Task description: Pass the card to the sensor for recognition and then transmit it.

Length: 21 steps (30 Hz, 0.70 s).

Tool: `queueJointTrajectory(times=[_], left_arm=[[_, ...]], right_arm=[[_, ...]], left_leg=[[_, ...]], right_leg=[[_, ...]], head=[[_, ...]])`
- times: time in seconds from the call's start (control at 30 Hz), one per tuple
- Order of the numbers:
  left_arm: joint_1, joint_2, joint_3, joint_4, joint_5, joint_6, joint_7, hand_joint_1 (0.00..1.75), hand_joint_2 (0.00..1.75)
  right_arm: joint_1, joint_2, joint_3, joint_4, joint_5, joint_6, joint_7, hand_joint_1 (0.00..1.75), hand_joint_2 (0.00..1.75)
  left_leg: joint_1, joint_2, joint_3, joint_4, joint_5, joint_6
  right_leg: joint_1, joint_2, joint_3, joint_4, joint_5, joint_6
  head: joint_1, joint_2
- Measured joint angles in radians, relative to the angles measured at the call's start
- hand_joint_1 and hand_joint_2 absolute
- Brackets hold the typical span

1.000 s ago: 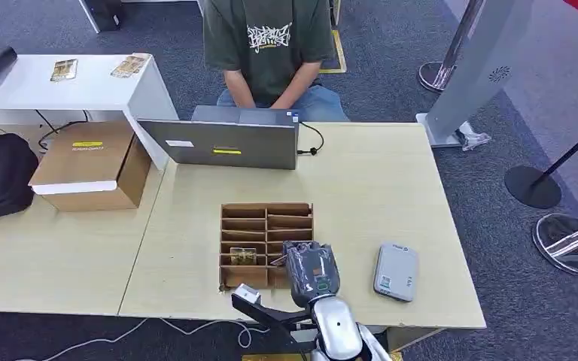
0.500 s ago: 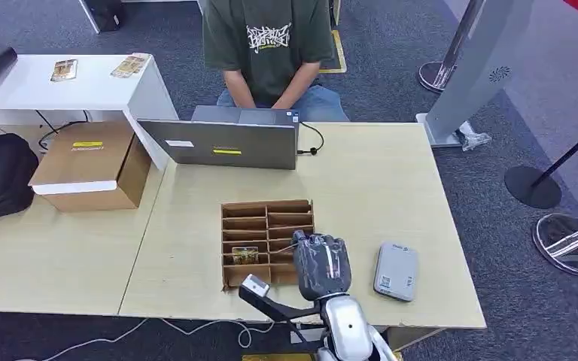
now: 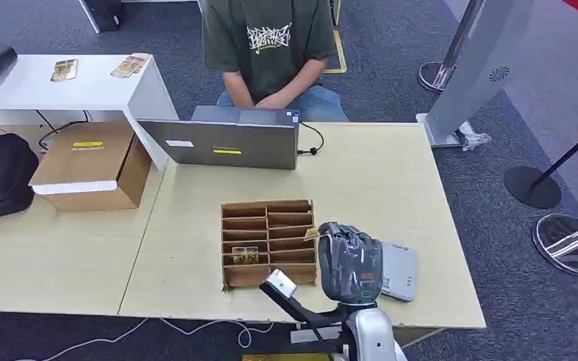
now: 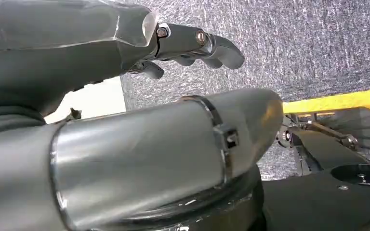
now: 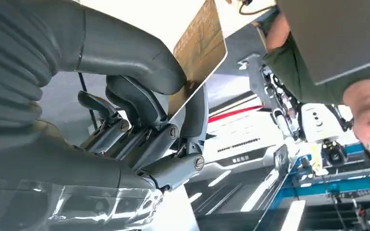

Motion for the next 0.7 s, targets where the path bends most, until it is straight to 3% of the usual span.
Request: queueJointTrajectory(times=[0.17,0.37,0.57,0.7], left_arm=[[0.000,0.000,0.000,0.000,0.003,0.005,0.000,0.00,0.00],[0.000,0.000,0.000,0.000,0.005,0.010,0.000,0.00,0.00],[0.000,-0.003,0.000,0.000,0.000,0.016,0.001,0.00,0.00],[0.000,-0.003,0.000,0.000,-0.010,0.016,0.003,0.00,0.00]], right_arm=[[0.013,0.000,-0.014,-0.018,-0.037,-0.047,-0.027,1.75,1.75],[0.019,0.006,-0.041,-0.026,-0.143,-0.156,-0.127,1.75,1.75],[0.042,0.078,-0.169,-0.077,-0.338,-0.163,-0.445,1.75,1.75],[0.043,0.092,-0.235,-0.083,-0.434,-0.164,-0.542,1.75,1.75]], left_leg=[[0.000,0.000,0.000,0.000,0.000,0.000],[0.000,0.000,0.000,0.000,0.000,0.000],[0.000,-0.001,0.000,0.000,0.000,0.000],[0.000,-0.001,0.000,0.000,0.000,0.000]], right_leg=[[0.000,0.000,0.000,0.000,0.000,0.000],[0.000,0.000,0.000,0.000,0.000,0.000],[0.000,-0.001,0.001,0.000,0.000,0.000],[0.000,-0.001,0.001,0.000,0.000,0.000]], head=[[0.000,0.000],[0.000,0.000],[0.000,0.000],[0.000,0.000]])
